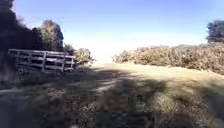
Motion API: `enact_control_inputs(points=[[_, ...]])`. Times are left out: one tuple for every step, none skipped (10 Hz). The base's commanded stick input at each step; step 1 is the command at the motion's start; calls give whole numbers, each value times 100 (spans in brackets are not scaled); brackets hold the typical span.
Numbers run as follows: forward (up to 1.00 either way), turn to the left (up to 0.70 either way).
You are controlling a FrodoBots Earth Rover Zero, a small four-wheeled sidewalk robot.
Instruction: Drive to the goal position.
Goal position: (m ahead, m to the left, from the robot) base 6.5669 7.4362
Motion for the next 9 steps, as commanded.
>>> enact_control_inputs(points=[[45,13],[45,4],[45,0],[45,0],[45,0],[45,0],[45,0],[45,0],[45,0]])
